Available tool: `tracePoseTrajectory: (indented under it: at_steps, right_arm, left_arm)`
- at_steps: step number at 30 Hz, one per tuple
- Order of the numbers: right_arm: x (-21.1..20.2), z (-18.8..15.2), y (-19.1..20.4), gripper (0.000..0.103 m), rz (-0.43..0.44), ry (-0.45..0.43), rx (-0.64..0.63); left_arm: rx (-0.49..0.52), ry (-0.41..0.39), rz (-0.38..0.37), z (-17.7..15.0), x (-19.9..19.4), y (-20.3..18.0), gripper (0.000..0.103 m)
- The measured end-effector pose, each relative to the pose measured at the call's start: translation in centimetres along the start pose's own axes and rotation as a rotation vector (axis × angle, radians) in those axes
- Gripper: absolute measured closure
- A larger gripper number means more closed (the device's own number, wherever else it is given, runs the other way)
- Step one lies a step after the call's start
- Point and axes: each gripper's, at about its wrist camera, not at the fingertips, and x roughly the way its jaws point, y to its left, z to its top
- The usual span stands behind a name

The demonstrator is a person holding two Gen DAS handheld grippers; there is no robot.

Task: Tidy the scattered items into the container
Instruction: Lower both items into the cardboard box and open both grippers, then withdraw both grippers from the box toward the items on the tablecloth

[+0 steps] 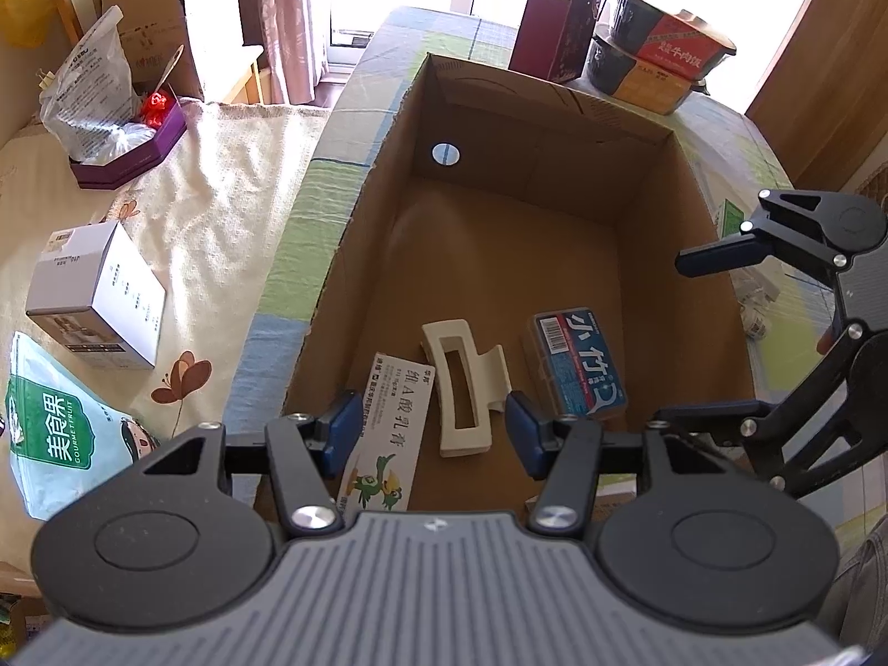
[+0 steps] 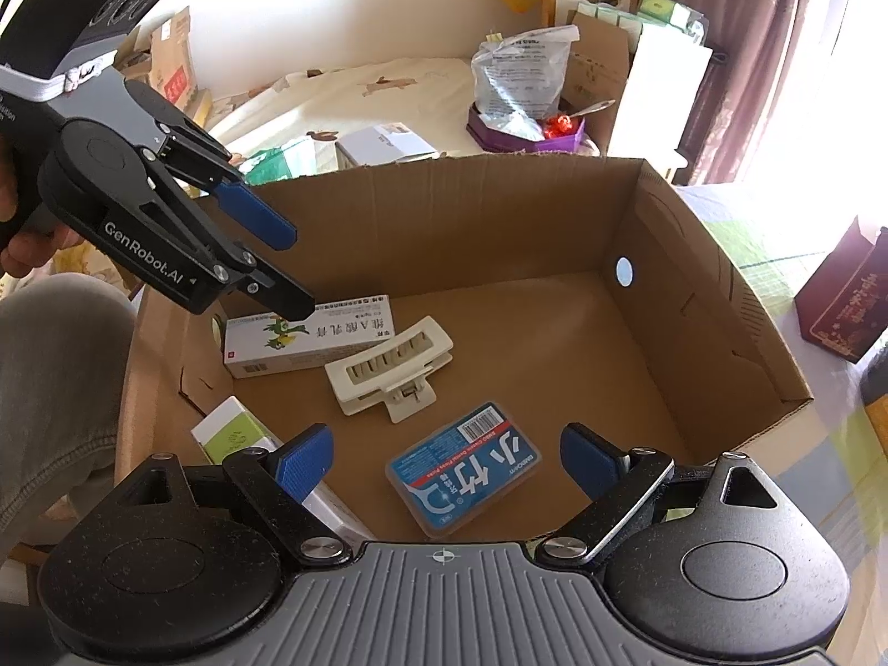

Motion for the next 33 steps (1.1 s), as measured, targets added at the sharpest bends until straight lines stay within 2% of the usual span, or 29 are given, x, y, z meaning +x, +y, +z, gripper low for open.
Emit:
tracePoseTrajectory:
  at_steps: [22,28,33]
  right_arm:
    - [-5.2,0.2,3.1,0.009,-0.037,-0.069,0.016]
    - [-7.5,-0.4,4.8,0.009,-0.052,-0.099,0.050]
    - [-9.4,-1.4,6.6,0.009,-0.064,-0.118,0.090]
  left_arm:
    - [0.028,-0.051,-0.011,-0.5,-4.5,-2.5,0.045]
    - [0.042,-0.072,-0.017,-1.3,-6.6,-3.7,0.041]
    - [0.051,-0.082,-0.022,-2.7,-8.4,-4.7,0.030]
